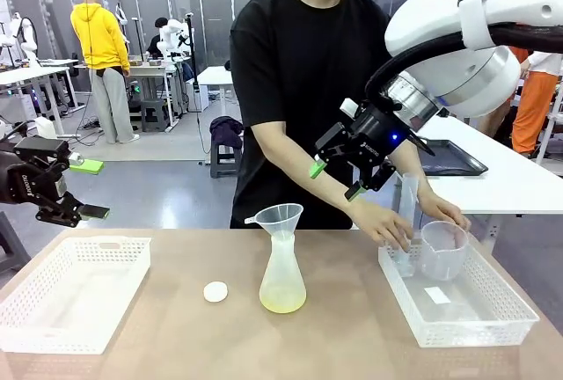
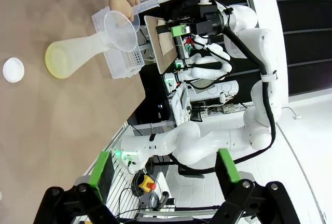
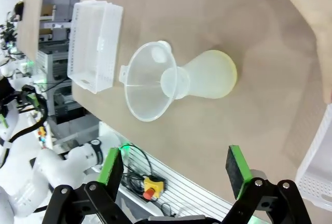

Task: Prepare the solutions needed for the experiment.
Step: Once the solution is in the Big flask , pick up the Plastic Funnel and place it back into the right Organizing basket.

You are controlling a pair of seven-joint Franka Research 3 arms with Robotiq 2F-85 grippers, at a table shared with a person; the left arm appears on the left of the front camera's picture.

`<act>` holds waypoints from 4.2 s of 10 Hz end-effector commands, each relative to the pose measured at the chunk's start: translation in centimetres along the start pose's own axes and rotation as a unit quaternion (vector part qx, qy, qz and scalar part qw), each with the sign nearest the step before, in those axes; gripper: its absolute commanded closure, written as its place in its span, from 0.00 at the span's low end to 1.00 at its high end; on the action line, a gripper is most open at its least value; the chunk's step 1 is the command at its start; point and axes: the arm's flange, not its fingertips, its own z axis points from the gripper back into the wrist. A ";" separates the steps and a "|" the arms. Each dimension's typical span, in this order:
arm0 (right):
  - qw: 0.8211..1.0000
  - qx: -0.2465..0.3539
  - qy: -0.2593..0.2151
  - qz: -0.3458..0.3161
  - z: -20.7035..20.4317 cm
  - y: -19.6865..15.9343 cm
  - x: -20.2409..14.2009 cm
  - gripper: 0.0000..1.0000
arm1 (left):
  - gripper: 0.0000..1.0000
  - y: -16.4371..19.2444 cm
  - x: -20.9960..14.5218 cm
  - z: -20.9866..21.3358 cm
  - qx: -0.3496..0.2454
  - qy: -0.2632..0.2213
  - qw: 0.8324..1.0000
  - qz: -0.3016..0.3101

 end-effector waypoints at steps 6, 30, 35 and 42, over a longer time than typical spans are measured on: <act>0.990 -0.111 0.088 0.005 -5.1 6.0 6.9 0.00 | 0.00 -0.2 0.1 0.0 -0.009 -0.001 1.000 -0.003; 0.971 -0.171 0.165 -0.030 -10.1 5.1 7.0 1.00 | 0.00 -0.2 0.1 0.0 -0.009 -0.001 1.000 -0.003; 0.976 -0.157 0.146 -0.034 -10.3 4.9 6.9 1.00 | 0.00 -0.2 0.1 0.0 -0.009 -0.001 1.000 -0.003; 0.985 -0.140 0.099 -0.013 -7.0 7.6 4.2 1.00 | 0.00 -0.2 0.1 0.0 -0.009 -0.001 1.000 -0.003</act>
